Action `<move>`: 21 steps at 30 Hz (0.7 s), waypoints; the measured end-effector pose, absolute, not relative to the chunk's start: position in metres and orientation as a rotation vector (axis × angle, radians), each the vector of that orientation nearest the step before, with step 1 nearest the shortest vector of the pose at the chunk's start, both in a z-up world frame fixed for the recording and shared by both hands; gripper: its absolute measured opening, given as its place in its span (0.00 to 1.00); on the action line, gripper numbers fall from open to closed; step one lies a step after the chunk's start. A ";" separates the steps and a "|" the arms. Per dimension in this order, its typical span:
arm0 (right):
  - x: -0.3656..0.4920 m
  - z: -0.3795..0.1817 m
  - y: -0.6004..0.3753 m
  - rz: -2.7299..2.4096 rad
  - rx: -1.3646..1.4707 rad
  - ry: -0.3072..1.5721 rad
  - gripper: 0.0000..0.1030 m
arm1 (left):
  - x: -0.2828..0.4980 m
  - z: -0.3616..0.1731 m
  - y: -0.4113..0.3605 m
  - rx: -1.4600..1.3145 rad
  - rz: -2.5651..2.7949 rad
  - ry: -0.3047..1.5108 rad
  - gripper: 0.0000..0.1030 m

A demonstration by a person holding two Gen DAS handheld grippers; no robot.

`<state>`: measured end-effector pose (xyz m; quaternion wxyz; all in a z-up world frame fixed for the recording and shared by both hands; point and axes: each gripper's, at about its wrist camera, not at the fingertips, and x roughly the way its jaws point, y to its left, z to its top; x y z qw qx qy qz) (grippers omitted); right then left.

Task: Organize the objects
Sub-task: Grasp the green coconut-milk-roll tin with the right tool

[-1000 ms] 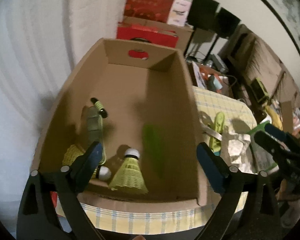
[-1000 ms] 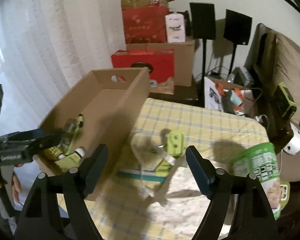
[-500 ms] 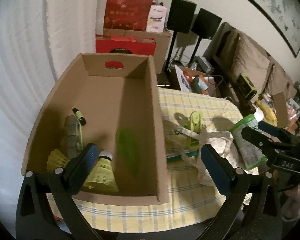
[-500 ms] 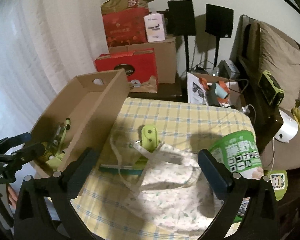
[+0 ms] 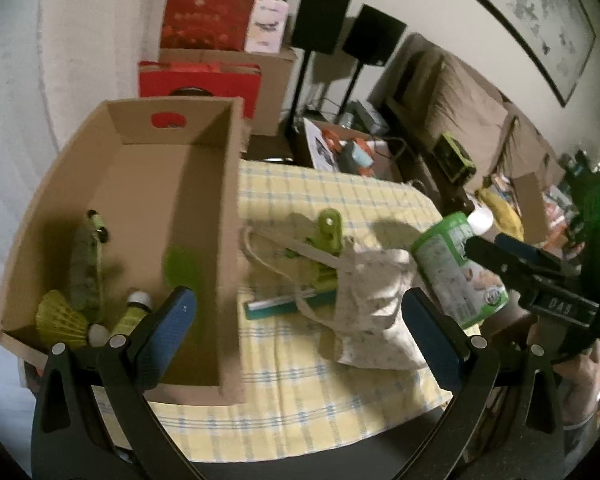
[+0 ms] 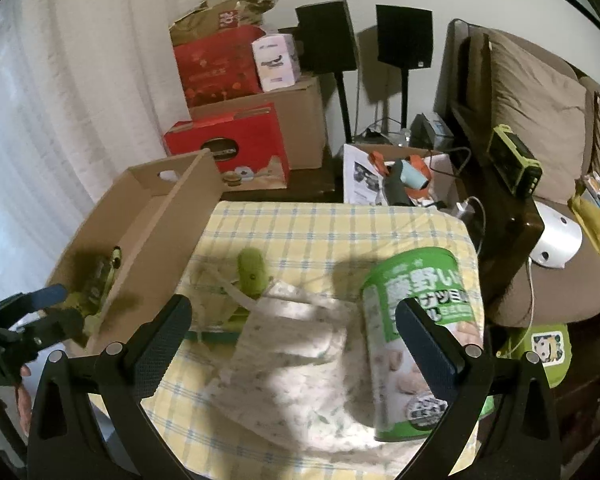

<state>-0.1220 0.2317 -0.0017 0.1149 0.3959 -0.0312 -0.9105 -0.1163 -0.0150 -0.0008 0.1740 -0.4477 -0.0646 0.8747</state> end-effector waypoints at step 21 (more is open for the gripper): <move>-0.118 -0.037 0.326 -2.716 1.313 -0.219 1.00 | -0.124 -0.043 0.085 -1.345 2.234 -0.180 0.96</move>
